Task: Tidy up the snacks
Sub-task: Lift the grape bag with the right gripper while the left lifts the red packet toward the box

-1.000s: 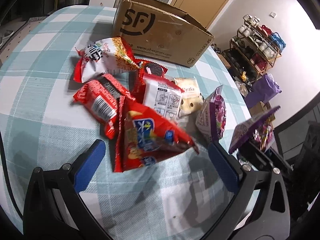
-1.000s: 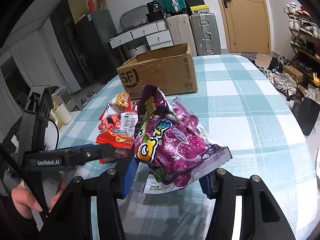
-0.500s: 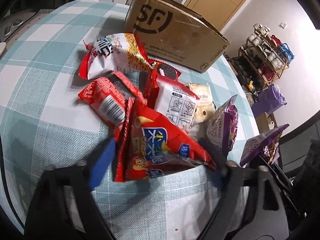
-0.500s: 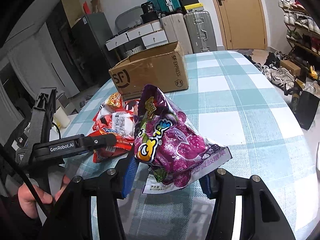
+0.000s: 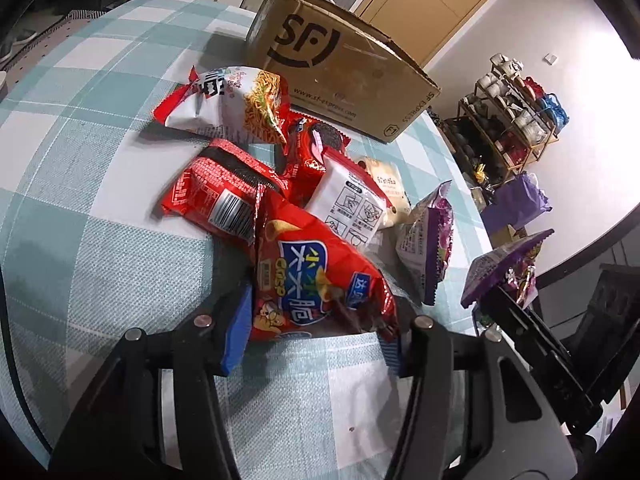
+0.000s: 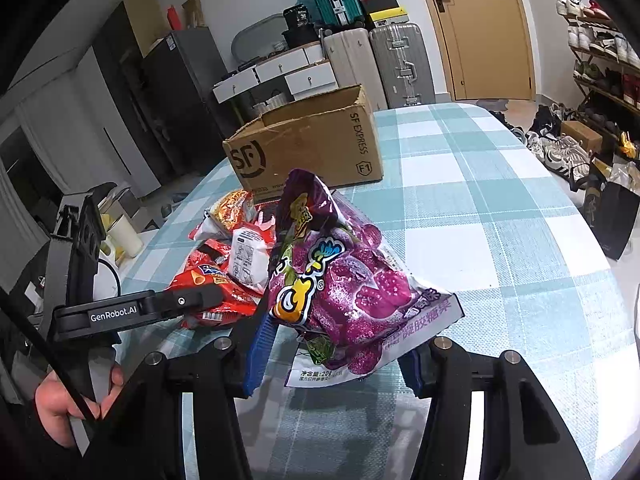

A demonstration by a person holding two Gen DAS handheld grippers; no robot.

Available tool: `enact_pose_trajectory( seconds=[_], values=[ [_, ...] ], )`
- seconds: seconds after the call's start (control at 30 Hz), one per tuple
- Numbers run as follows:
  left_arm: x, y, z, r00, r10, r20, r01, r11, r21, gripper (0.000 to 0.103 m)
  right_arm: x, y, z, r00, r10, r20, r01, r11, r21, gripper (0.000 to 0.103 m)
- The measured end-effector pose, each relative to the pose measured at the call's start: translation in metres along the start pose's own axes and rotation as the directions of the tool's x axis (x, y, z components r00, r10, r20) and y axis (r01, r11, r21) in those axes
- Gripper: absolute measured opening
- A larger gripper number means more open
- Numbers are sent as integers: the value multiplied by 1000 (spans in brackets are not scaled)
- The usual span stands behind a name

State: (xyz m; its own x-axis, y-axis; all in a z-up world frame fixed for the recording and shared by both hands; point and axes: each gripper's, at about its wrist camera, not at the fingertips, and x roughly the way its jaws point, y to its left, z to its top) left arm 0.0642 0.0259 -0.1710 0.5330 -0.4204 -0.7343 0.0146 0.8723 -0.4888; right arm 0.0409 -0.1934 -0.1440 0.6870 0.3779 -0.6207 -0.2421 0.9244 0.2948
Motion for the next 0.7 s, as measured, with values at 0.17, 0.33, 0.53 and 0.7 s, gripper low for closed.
enact_pose_trajectory(
  seconds=[0.17, 0.33, 0.53, 0.7],
  values=[
    [-12, 0, -3, 1000, -15, 15, 15, 1000, 11, 51, 1, 0, 0, 1000, 0, 0, 0, 1000, 2, 54],
    [-23, 1, -4, 1000, -17, 25, 16, 1000, 14, 51, 1, 3, 1, 1000, 6, 5, -6, 1000, -5, 54],
    [-34, 0, -3, 999, -6, 48, 5, 1000, 29, 51, 1, 4, 3, 1000, 16, 13, -16, 1000, -10, 54],
    [-42, -3, 0, 997, 20, 77, -25, 998, 63, 51, -2, 6, 6, 1000, 21, 24, -20, 1000, -11, 54]
  ],
)
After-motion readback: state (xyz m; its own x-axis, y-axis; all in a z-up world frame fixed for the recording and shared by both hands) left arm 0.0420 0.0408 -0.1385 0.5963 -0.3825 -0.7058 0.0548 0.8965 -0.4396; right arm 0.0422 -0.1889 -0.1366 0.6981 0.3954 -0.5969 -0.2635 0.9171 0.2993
